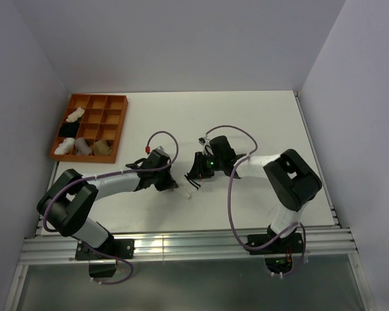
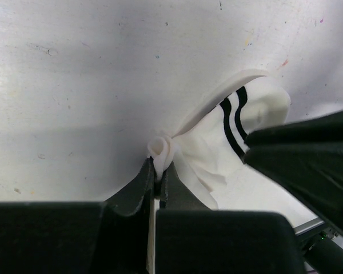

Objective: Roll the socks
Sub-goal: Roll the sock at the center of the board.

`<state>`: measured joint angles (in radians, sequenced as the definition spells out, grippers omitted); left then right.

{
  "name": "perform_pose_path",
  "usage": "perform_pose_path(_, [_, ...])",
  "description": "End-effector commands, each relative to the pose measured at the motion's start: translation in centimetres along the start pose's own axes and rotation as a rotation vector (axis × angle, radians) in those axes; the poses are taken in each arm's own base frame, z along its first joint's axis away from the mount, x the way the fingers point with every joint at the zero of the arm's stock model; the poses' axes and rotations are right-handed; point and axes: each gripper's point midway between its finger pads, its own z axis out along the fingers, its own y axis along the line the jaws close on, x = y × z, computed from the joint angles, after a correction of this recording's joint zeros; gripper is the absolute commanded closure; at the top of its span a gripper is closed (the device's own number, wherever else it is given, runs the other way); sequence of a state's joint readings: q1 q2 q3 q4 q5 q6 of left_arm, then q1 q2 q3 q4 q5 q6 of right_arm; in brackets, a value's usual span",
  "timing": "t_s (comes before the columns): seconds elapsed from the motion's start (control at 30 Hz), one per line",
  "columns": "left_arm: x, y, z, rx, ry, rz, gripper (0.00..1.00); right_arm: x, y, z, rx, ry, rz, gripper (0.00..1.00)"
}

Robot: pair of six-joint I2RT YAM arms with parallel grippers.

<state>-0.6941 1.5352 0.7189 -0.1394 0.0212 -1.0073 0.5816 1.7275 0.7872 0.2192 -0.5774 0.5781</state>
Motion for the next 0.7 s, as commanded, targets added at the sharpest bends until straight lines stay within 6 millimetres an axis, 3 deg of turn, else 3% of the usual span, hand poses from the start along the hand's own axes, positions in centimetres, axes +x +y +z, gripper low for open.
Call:
perform_pose_path(0.0, [0.2,0.4,0.0,-0.033,0.009,0.041,1.00,-0.6,-3.1,0.5,0.153,0.002,-0.027,0.73])
perform_pose_path(0.27, [0.1,0.2,-0.5,-0.030,0.009,0.084,1.00,-2.1,-5.1,2.0,0.235,0.017,-0.076,0.75])
perform_pose_path(0.5, [0.2,0.3,-0.4,-0.046,0.022,0.094,1.00,-4.2,-2.2,0.6,0.197,-0.057,-0.213,0.74])
perform_pose_path(0.57, [-0.2,0.8,0.0,-0.076,0.007,0.089,1.00,-4.2,-1.8,-0.1,0.222,-0.085,-0.265,0.71])
perform_pose_path(0.63, [-0.2,0.7,0.0,-0.083,0.010,0.086,1.00,-4.3,0.4,-1.0,0.215,-0.129,-0.341,0.65])
perform_pose_path(0.67, [-0.3,0.6,0.2,-0.087,0.013,0.087,1.00,-3.9,-0.3,-1.4,0.265,-0.144,-0.380,0.63])
